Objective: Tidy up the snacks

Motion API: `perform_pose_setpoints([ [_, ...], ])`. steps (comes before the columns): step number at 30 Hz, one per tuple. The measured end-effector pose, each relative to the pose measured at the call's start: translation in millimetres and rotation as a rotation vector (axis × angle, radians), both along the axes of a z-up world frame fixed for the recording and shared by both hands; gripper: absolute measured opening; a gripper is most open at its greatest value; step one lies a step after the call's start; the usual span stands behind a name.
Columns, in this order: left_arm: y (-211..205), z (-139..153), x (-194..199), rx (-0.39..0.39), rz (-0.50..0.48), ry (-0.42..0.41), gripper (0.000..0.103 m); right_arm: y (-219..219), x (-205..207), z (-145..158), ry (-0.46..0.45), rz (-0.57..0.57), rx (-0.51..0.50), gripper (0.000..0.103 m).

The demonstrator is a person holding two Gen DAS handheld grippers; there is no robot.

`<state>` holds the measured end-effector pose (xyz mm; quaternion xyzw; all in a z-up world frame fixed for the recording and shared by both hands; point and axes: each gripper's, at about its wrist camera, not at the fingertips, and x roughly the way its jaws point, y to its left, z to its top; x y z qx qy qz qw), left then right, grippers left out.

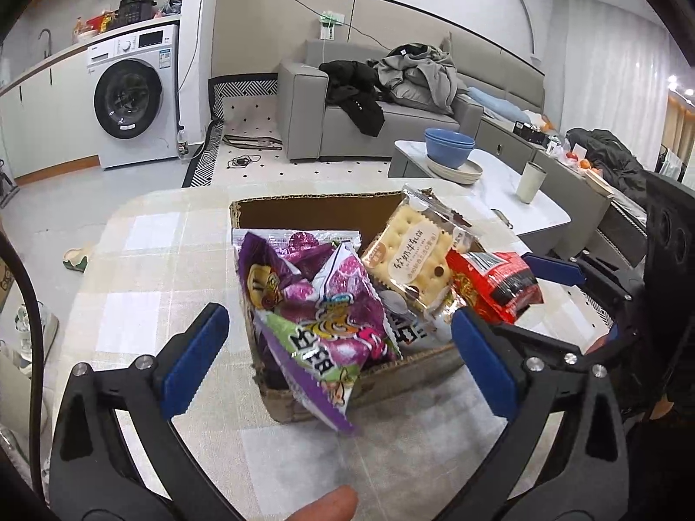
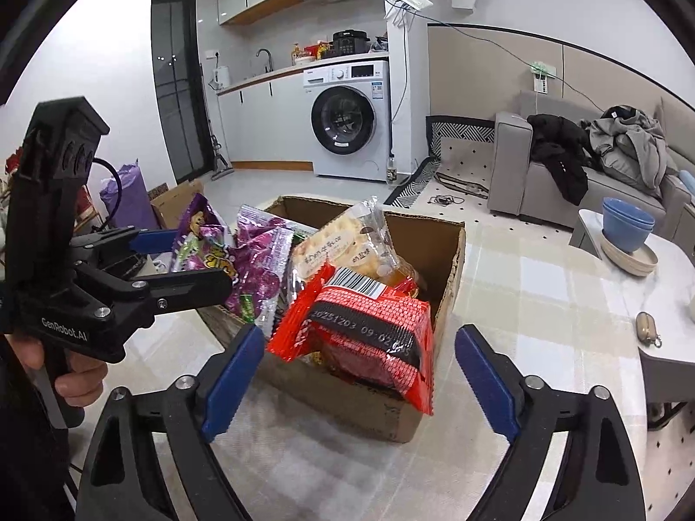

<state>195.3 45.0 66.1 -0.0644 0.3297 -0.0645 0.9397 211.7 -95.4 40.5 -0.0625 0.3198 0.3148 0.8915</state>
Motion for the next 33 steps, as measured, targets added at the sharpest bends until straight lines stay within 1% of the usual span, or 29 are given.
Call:
perform_pose_setpoints([
  [1,0,1,-4,0.0,0.001,-0.005,0.102,-2,-3,1,-0.004,-0.001,0.015,0.099],
  [5,-1,3,-27,0.004,-0.013,-0.044,0.102,-13,-14,6,-0.027,-0.01,0.079,0.102],
  [8,-3,2,-44,0.026,-0.003,-0.074,0.102,-20,-25,7,-0.048,-0.02,0.126,0.102],
  [13,4,-3,-72,0.021,0.034,-0.121,0.102,-27,-38,5,-0.084,-0.029,0.174,0.102],
  [16,9,-11,-87,0.024,0.06,-0.134,0.102,-31,-47,3,-0.107,-0.029,0.188,0.103],
  [19,15,-17,-94,0.023,0.086,-0.139,0.102,-34,-55,-1,-0.129,-0.029,0.203,0.103],
  [22,19,-20,-103,0.017,0.116,-0.155,0.102,-35,-60,-6,-0.13,-0.028,0.208,0.103],
  [25,20,-23,-106,0.016,0.136,-0.163,0.102,-35,-65,-11,-0.134,-0.023,0.204,0.103],
  [27,17,-25,-106,0.029,0.146,-0.161,0.102,-35,-69,-14,-0.145,-0.016,0.203,0.103],
  [33,10,-35,-109,0.051,0.131,-0.159,0.102,-40,-79,-16,-0.177,-0.028,0.216,0.103],
])
